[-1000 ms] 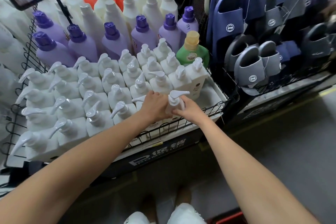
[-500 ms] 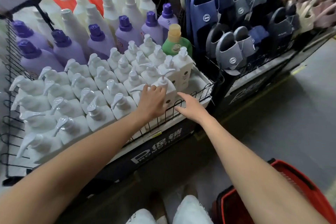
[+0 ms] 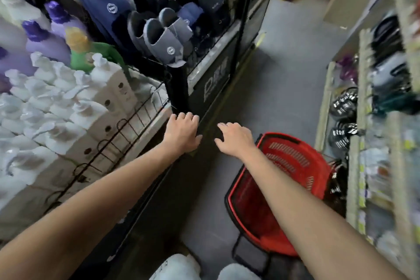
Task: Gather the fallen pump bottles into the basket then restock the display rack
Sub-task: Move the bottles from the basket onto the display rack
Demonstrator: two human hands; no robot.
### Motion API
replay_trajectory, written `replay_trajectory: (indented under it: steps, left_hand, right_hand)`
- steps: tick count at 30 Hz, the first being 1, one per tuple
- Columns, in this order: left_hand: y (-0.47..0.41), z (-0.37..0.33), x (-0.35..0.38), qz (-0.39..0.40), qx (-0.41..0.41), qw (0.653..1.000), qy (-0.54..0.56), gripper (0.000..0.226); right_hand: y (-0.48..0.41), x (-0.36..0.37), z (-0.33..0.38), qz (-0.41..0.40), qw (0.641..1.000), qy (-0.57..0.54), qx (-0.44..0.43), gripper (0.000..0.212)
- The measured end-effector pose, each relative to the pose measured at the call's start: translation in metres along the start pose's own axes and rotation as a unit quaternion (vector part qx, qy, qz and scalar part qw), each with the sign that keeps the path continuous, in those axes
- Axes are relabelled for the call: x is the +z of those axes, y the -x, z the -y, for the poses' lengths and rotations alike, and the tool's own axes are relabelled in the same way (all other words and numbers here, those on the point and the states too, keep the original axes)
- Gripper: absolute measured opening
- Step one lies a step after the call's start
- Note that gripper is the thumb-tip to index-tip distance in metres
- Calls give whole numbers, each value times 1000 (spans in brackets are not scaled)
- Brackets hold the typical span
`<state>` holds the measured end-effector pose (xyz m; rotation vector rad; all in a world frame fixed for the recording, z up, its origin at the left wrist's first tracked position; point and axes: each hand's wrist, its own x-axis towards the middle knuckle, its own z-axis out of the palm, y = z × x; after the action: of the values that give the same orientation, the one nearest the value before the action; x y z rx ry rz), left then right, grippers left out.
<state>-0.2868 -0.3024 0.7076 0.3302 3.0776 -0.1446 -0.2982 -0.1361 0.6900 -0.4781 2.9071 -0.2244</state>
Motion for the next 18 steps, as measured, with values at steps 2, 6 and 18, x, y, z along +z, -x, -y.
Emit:
replay_trajectory:
  steps: [2, 6, 18]
  left_hand:
    - [-9, -48, 4, 12, 41, 999, 1, 51]
    - [-10, -156, 19, 47, 99, 993, 37, 47]
    - [-4, -360, 110, 151, 64, 959, 230, 57]
  right_hand:
    - [29, 5, -37, 6, 999, -13, 40, 50]
    - [98, 23, -114, 23, 993, -40, 105, 41]
    - [220, 115, -283, 49, 942, -185, 276, 40]
